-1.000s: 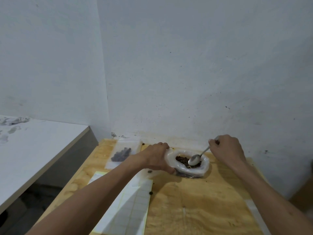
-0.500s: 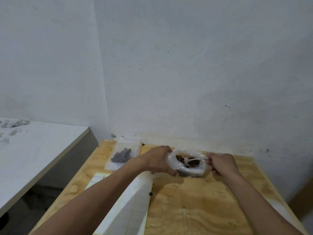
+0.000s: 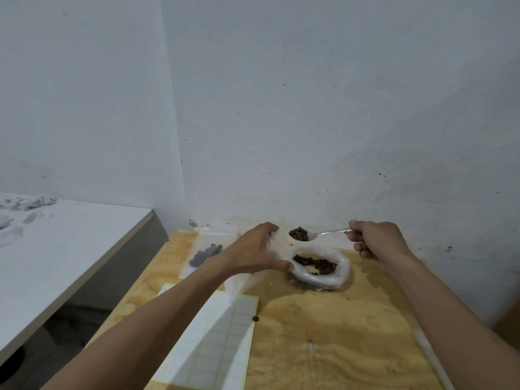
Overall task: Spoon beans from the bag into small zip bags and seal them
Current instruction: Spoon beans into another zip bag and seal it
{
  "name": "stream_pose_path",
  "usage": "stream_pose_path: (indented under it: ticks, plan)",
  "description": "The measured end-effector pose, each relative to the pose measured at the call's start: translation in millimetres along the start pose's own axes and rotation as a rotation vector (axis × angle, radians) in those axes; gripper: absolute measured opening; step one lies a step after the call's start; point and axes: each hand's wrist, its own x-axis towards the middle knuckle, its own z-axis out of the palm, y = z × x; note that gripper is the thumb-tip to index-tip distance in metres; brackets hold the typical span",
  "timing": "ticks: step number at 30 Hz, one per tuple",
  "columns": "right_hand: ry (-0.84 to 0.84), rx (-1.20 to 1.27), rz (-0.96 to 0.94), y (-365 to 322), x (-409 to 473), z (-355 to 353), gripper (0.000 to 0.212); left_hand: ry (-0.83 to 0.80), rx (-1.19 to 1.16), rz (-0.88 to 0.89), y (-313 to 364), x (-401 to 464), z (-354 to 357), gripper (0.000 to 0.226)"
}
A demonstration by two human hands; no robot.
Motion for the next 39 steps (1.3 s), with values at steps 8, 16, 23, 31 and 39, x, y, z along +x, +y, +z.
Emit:
stream_pose_path:
  ticks: [8, 16, 23, 31, 39]
  plan:
    - [-0.078, -0.131, -0.277, -30.8, -25.9, 25.5, 0.027, 0.049, -0.084, -0.054, -0.8, -5.7, -16.7, 0.080]
    - [0.122, -0.417, -0.590, -47.0, -31.0, 22.7, 0.042, 0.030, -0.073, -0.073, -1.0, -8.9, -22.3, 0.072]
    - [0.226, -0.786, -0.533, 4.2, -15.4, 6.5, 0.040, -0.106, 0.034, -0.103, 3.7, 3.1, -6.1, 0.069]
    - [0.257, -0.787, -0.436, 46.3, -14.4, 12.1, 0.047, -0.233, -0.099, -0.212, 25.2, 18.7, 18.5, 0.070]
    - [0.208, -0.517, -0.074, 71.4, 2.1, 9.5, 0.039, -0.134, -0.282, -0.148, 36.5, 28.5, 12.6, 0.048]
